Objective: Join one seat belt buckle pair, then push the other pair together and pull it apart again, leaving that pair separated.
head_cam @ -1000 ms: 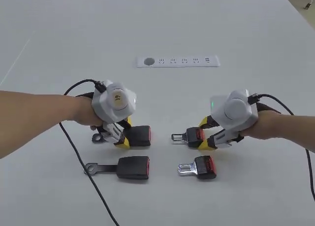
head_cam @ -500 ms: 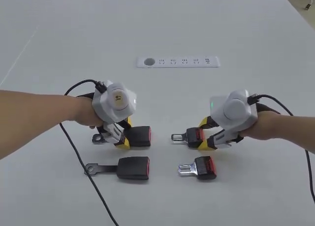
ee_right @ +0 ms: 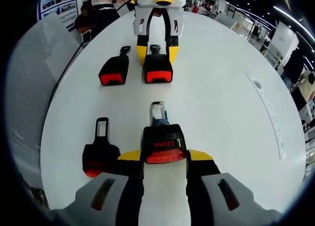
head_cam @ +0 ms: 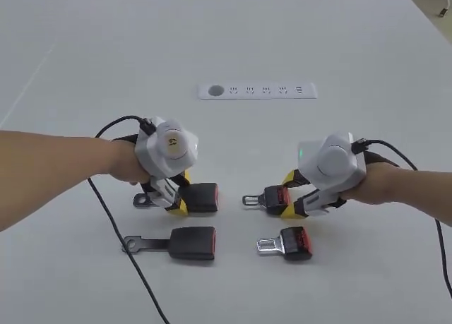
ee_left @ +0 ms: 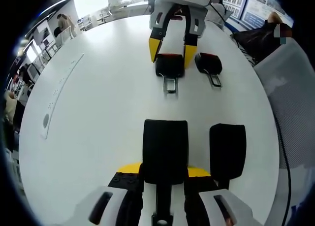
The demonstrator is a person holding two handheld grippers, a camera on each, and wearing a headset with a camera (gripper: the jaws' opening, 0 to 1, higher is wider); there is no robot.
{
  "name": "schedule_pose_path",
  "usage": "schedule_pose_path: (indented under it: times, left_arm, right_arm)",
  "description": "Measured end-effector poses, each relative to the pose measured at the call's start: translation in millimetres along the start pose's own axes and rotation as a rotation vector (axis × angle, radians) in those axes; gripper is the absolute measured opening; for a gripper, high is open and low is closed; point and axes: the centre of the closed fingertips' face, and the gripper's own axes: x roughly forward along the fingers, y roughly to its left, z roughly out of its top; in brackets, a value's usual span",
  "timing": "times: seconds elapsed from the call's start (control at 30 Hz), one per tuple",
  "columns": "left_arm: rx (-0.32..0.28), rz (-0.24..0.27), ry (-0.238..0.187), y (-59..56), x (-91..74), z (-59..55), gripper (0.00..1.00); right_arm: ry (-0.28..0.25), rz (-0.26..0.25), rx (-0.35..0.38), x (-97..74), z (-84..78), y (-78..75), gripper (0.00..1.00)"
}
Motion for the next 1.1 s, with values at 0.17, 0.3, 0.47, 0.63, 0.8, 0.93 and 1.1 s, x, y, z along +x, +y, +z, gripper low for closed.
schedule_pose_path:
  times: [0.17,0.3,0.47,0.63,0.8,0.93,1.1]
  left_arm:
    - [-0.004,0.002,0.003,-1.3,-0.4,1.7,0.32]
    - [-0.005,0.002,0.006,-2.4,-1.1,2.5,0.32]
    - [-0.007,0.003,0.008,-2.0,-1.2,2.3,0.32]
    - [-0.011,0.003,0.008,0.3,0.4,0.6,0.32]
    - [-0.010,0.002,0.008,-0.2,0.3,0.7,0.32]
    - [-0.010,0.003,0.009,-0.7,0.3,0.9,0.32]
    - [-0.011,0.002,0.009,-0.1,0.8,0.2,0.32]
  right_arm:
    - [-0.002,0.000,-0.002,1.9,3.0,-1.3,0.31]
    - [-0.006,0.000,-0.003,3.6,6.4,-1.5,0.31]
    - [-0.010,0.000,-0.006,5.2,9.8,-0.2,0.31]
    - [-0.012,-0.002,-0.007,6.2,12.0,-0.5,0.31]
    - [-0.014,-0.006,-0.006,8.6,15.8,-1.4,0.31]
    - [-0.017,-0.008,-0.007,10.3,19.3,0.0,0.31]
    - [-0.018,-0.011,-0.013,12.3,22.1,-1.7,0.31]
